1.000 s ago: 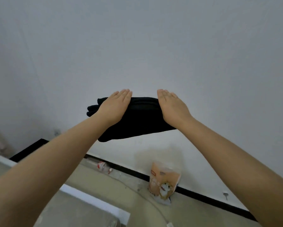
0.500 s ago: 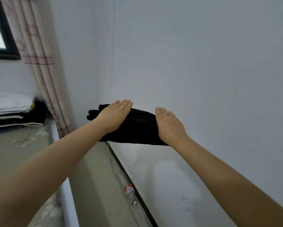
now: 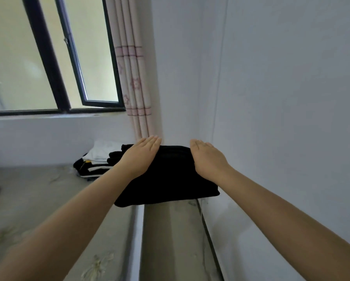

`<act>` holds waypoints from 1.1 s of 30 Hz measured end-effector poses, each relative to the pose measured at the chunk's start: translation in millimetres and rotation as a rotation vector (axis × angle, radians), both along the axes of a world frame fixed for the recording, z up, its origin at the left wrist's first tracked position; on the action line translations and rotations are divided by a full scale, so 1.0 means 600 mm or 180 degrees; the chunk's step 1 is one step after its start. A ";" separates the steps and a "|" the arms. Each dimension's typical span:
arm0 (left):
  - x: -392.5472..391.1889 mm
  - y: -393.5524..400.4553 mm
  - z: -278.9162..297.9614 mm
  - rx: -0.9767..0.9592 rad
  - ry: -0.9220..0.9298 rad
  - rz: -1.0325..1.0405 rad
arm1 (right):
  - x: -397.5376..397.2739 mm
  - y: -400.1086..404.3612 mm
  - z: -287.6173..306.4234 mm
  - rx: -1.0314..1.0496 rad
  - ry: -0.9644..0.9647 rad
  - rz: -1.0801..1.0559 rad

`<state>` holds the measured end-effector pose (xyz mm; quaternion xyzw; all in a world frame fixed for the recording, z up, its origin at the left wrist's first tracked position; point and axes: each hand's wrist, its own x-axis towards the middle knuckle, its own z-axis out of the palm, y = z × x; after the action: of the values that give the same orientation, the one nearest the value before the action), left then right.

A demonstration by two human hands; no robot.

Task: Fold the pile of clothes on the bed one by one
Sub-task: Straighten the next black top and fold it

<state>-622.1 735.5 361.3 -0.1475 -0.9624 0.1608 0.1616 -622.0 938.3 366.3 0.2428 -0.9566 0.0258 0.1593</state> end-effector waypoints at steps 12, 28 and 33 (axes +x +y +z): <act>-0.262 -0.213 -0.075 -0.0007 -0.0095 0.1395 | -0.401 -0.253 -0.099 -0.0009 0.0061 0.1289; -0.724 -0.640 -0.158 0.0370 -0.0886 0.1946 | -0.914 -0.717 -0.184 0.0518 -0.0679 0.1704; -0.892 -0.749 -0.167 0.0259 -0.0875 0.2165 | -1.079 -0.828 -0.187 0.0553 -0.0871 0.1917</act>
<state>-1157.5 286.3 261.2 0.1671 -0.9748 0.1457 -0.0260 -1269.3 441.6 254.0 0.5213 -0.8530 0.0224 -0.0066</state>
